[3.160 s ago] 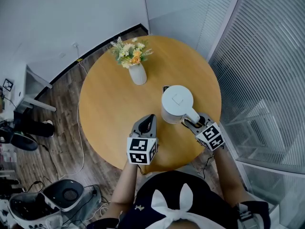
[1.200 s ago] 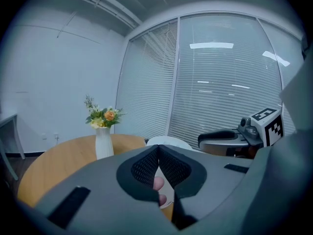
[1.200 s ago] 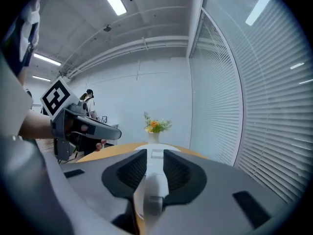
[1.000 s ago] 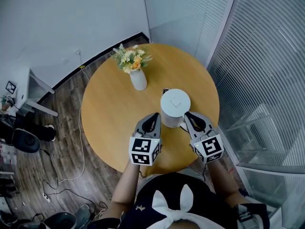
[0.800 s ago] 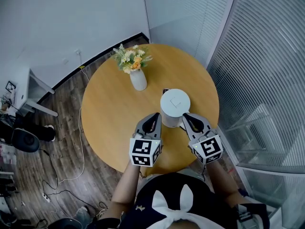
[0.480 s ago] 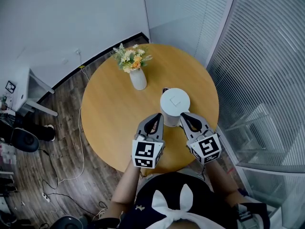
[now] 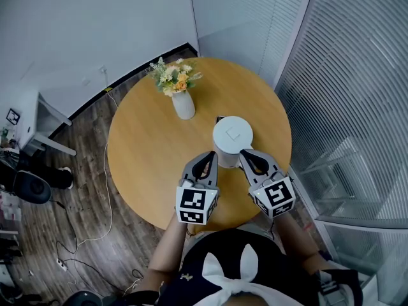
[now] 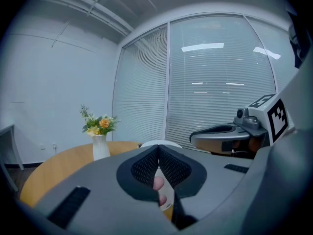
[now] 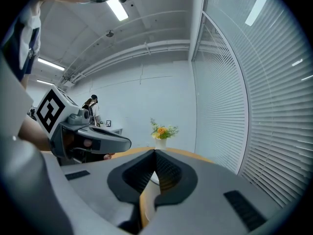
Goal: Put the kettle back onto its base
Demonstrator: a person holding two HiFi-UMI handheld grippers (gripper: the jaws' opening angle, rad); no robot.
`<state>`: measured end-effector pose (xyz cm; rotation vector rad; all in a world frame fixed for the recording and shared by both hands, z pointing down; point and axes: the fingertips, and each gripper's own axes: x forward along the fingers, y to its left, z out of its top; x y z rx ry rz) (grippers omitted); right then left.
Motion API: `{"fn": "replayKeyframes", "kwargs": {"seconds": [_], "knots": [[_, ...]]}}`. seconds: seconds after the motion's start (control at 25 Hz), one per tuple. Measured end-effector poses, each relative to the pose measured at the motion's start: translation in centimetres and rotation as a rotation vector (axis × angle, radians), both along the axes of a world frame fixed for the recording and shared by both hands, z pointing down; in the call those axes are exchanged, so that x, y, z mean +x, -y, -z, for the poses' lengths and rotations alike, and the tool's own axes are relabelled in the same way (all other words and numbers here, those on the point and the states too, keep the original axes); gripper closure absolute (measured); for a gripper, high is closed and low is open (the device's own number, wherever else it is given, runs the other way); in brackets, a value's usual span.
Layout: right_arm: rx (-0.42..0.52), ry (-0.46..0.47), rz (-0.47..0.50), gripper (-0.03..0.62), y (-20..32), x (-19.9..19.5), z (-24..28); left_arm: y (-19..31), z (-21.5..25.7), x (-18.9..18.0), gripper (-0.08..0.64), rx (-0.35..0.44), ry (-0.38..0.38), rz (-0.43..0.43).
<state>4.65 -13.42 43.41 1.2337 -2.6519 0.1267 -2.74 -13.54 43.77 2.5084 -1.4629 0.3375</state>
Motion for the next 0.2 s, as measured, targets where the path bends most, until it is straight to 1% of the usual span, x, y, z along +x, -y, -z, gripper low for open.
{"fn": "replayKeyframes", "kwargs": {"seconds": [0.2], "knots": [[0.001, -0.005, 0.003, 0.571, -0.14, 0.03, -0.05, -0.22, -0.28, 0.15, 0.54, -0.006, 0.002, -0.003]]}}
